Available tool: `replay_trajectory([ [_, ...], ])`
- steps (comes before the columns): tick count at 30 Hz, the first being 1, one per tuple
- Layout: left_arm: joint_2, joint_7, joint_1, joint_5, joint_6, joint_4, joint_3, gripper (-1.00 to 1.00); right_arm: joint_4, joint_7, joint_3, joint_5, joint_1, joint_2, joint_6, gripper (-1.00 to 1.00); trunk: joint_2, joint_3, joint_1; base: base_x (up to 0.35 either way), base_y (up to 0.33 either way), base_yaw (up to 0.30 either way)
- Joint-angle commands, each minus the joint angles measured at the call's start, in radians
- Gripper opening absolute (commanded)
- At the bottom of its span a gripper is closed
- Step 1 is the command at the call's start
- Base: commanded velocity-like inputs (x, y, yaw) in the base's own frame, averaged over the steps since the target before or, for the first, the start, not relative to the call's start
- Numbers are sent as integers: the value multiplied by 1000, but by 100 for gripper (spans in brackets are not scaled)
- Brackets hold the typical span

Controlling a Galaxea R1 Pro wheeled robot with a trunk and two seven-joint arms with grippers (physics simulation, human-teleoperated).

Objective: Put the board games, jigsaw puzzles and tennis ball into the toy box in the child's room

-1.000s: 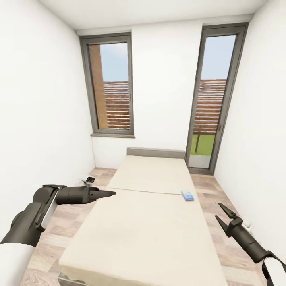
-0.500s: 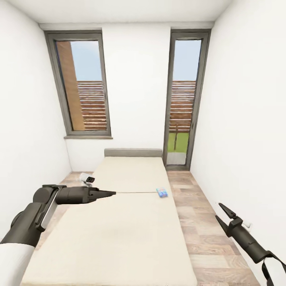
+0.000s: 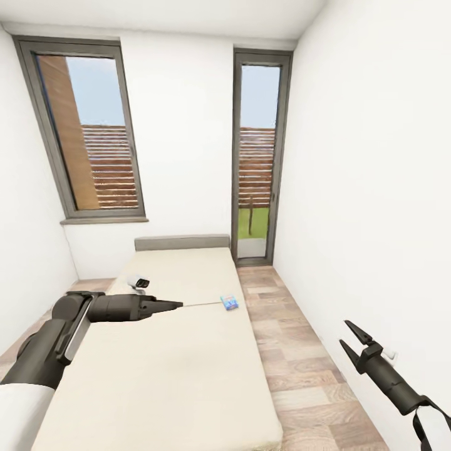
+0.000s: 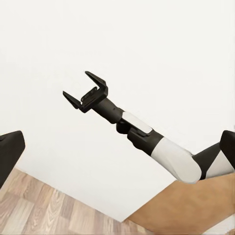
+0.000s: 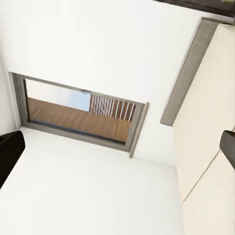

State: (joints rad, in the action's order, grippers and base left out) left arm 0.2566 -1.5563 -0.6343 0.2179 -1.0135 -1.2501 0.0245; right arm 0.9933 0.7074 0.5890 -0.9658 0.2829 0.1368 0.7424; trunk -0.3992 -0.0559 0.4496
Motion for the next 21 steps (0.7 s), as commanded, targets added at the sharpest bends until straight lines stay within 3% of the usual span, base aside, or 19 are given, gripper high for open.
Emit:
replay_trajectory([
  [1, 1, -3, 0, 1, -10, 0, 2, 100, -1, 1, 2, -2, 1, 0, 6, 100, -1, 0, 0, 0, -4, -279],
  [7, 1, -3, 0, 1, -10, 0, 2, 100, 4, 0, 1, 5, 1, 0, 5, 100, -1, 0, 0, 0, -2, -226],
  [16, 1, 19, 0, -8, -12, 13, -3, 100, 19, -27, -8, 17, 0, 0, -1, 100, -1, 0, 0, 0, 0, -48],
  [20, 1, 81, 0, -18, -13, 17, -11, 100, 43, -77, -24, 59, 3, -1, 2, 100, -1, 0, 0, 0, 0, -7],
  [21, 1, 129, 0, -21, -13, 18, -17, 100, 69, -116, -39, 99, 6, -1, 4, 100, -1, 0, 0, 0, 0, -3],
])
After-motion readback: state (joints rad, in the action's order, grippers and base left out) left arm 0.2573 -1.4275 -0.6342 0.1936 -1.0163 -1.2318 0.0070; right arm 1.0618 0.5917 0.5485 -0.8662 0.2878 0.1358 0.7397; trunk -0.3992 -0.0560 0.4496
